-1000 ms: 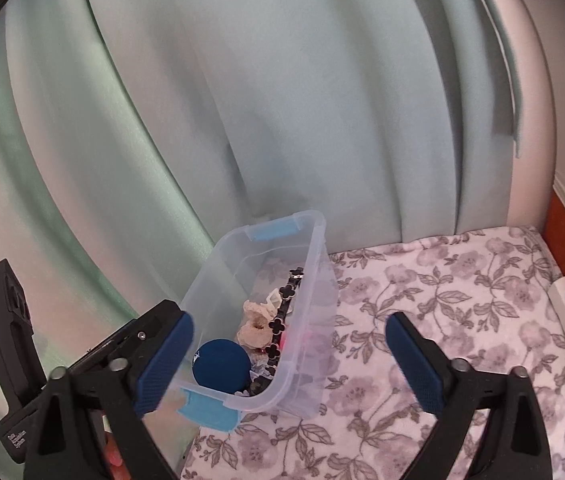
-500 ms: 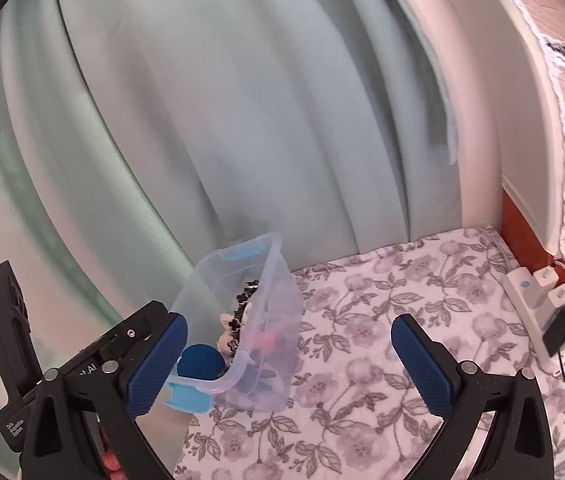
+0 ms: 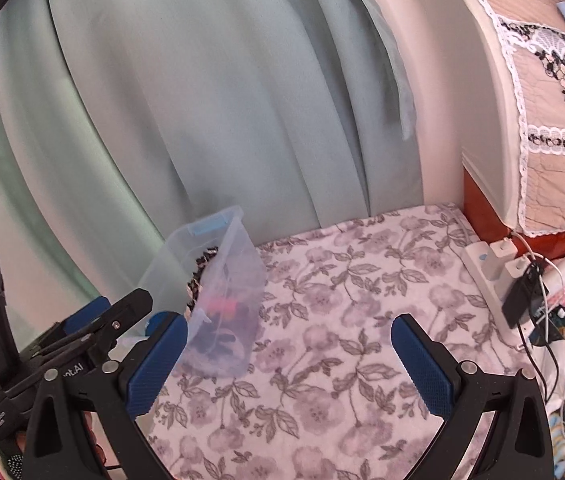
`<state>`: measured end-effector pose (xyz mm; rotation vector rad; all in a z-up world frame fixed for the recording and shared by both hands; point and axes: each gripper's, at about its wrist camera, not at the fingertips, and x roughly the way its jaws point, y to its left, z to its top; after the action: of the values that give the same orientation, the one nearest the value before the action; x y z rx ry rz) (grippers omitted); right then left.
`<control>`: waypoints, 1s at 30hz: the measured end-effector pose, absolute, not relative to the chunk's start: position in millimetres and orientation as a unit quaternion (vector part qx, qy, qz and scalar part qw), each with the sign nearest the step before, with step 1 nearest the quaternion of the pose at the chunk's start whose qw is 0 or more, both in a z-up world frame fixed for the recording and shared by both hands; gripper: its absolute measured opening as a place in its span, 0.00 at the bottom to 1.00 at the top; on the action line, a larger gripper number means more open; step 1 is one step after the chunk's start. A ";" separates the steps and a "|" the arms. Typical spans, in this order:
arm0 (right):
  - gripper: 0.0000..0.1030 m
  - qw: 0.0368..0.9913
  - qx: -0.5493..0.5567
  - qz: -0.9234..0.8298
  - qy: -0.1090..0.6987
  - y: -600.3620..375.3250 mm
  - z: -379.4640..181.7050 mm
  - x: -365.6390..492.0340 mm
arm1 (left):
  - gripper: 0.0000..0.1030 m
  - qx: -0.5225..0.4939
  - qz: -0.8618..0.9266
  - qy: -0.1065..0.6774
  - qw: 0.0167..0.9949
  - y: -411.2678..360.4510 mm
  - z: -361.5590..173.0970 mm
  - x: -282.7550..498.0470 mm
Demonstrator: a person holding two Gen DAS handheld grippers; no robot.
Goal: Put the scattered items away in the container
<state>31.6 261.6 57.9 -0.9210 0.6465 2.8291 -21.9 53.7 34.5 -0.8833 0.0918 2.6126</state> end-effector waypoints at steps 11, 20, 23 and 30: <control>1.00 0.065 -0.333 0.922 0.187 252.1 49.8 46.2 | 0.89 -0.341 0.924 0.023 0.173 51.7 23.7 -7.9; 1.00 0.069 -0.342 0.921 0.173 232.7 45.5 51.1 | 0.89 -0.347 0.923 0.023 0.163 38.7 20.5 9.5; 1.00 0.067 -0.348 0.920 0.164 224.5 42.9 49.7 | 0.89 -0.351 0.923 0.023 0.156 32.6 17.9 10.8; 1.00 0.074 -0.360 0.919 0.141 208.0 38.6 43.8 | 0.89 -0.356 0.923 0.018 0.142 17.6 12.7 9.6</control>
<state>43.8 208.0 38.6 -1.0800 0.4247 2.7596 9.6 17.6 12.7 -1.0277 0.0529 2.6656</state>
